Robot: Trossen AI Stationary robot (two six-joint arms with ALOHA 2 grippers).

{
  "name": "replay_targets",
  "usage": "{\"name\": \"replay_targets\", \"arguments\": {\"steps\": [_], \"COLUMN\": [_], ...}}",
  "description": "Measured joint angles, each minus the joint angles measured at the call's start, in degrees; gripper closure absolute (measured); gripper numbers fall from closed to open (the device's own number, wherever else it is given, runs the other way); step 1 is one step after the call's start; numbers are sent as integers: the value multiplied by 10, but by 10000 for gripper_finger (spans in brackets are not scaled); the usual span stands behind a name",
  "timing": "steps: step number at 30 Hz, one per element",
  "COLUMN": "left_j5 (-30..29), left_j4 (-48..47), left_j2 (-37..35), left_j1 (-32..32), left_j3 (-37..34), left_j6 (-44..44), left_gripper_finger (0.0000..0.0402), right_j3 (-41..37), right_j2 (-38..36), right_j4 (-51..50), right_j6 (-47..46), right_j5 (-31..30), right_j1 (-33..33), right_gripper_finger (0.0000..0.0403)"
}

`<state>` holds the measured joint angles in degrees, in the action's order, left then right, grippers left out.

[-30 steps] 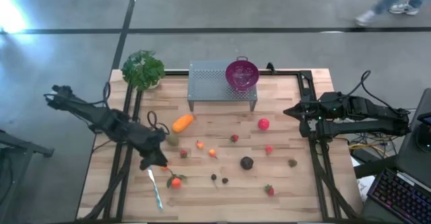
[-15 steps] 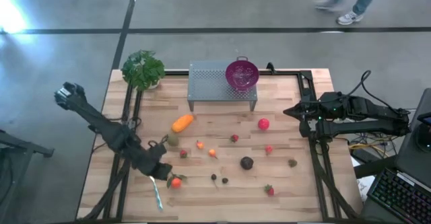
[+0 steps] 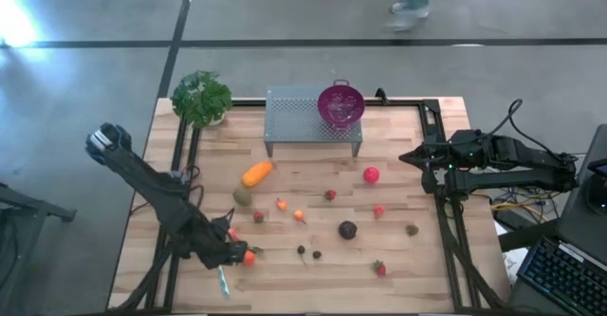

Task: Pick & Place Fruit
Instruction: Put the blue knife on the shelf

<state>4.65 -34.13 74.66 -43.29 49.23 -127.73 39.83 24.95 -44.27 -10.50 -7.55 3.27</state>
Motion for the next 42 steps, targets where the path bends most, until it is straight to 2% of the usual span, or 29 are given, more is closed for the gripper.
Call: {"name": "replay_targets", "arguments": {"steps": [3, 7, 8, 15, 17, 20, 22, 26, 31, 35, 42], "left_j5": [20, 138, 150, 139, 108, 21, -4, 25, 96, 101, 108], "left_j4": [-6, -15, -26, -83, -84, -79, -60, -36, -49, -49, -19], "left_j2": [36, 68, 70, 76, 76, 76, 77, 78, 79, 89, 123], "left_j1": [0, 0, -1, 1, 0, 1, 1, 1, -10, -20, -20], "left_j3": [14, 24, 27, 29, 28, 26, 23, 21, 21, 22, 22], "left_j6": [1, -5, -9, -12, 9, 62, 70, 79, -3, -22, -25], "left_gripper_finger": [301, 301, 301, 301, 301, 301, 300, 300, 300, 291, 249], "right_j3": [0, 0, 0, 0, 0, 0, 0, 0, 0, 0, 0], "right_j2": [0, 0, 0, 0, 0, 0, 0, 0, 0, 0, 0], "right_j4": [0, 0, 0, 0, 0, 0, 0, 0, 0, 0, 0], "right_j6": [0, 0, 0, 0, 0, 0, 0, 0, 0, 0, 0], "right_j5": [0, 0, 0, 0, 0, 0, 0, 0, 0, 0, 0], "right_j1": [0, 0, 0, 0, 0, 0, 0, 0, 0, 0, 0], "right_gripper_finger": [394, 394, 394, 394, 394, 394, 394, 394, 394, 394, 394]}}
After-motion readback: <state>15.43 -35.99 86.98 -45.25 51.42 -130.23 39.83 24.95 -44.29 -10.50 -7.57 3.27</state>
